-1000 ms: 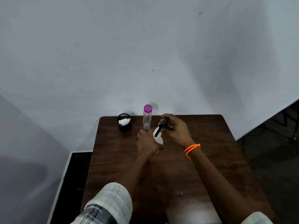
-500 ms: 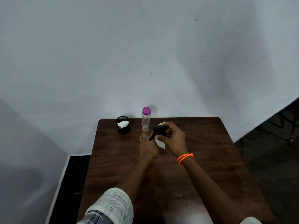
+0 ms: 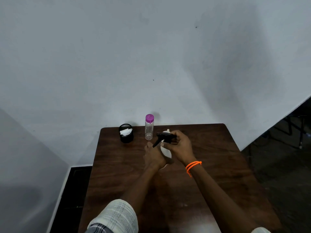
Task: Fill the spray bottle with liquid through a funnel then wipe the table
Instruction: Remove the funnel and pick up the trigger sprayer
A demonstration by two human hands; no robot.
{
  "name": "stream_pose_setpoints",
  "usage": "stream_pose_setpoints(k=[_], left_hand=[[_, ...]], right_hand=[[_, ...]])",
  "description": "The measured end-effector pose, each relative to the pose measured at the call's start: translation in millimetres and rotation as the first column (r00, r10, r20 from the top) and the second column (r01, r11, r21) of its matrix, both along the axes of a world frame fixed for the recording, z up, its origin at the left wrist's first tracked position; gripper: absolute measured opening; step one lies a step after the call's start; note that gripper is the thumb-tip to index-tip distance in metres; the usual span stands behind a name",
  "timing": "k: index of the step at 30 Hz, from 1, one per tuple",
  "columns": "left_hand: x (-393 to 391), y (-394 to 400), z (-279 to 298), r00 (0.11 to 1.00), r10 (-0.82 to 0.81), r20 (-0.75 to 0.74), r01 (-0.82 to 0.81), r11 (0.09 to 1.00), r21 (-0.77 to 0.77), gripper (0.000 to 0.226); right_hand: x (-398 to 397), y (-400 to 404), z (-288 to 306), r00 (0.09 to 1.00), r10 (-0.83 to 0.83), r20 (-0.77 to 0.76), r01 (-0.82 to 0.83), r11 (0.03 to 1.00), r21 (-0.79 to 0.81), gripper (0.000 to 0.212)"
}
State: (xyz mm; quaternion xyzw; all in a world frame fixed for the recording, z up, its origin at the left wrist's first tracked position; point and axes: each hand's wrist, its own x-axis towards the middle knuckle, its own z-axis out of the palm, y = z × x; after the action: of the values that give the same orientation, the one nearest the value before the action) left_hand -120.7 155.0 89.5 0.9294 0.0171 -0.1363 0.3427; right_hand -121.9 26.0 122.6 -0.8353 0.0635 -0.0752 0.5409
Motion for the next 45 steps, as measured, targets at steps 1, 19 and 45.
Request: stream_pose_setpoints(k=[1, 19, 45], left_hand=[[-0.8, -0.4, 2.1, 1.000, 0.000, 0.002, 0.000, 1.000, 0.003, 0.086], [-11.7, -4.4, 7.4, 1.000, 0.012, 0.009, -0.012, 1.000, -0.019, 0.102], [-22.5, 7.8, 1.3, 0.991, -0.111, 0.076, 0.121, 0.981, -0.154, 0.106]], right_hand=[[-1.5, 1.1, 1.1, 1.000, -0.017, 0.007, 0.017, 1.000, 0.003, 0.044], [-14.0, -0.6, -2.1, 0.998, -0.069, 0.007, 0.069, 0.997, 0.035, 0.079], [-27.9, 13.2, -6.6, 0.996, -0.079, -0.038, 0.081, 0.995, 0.060, 0.050]])
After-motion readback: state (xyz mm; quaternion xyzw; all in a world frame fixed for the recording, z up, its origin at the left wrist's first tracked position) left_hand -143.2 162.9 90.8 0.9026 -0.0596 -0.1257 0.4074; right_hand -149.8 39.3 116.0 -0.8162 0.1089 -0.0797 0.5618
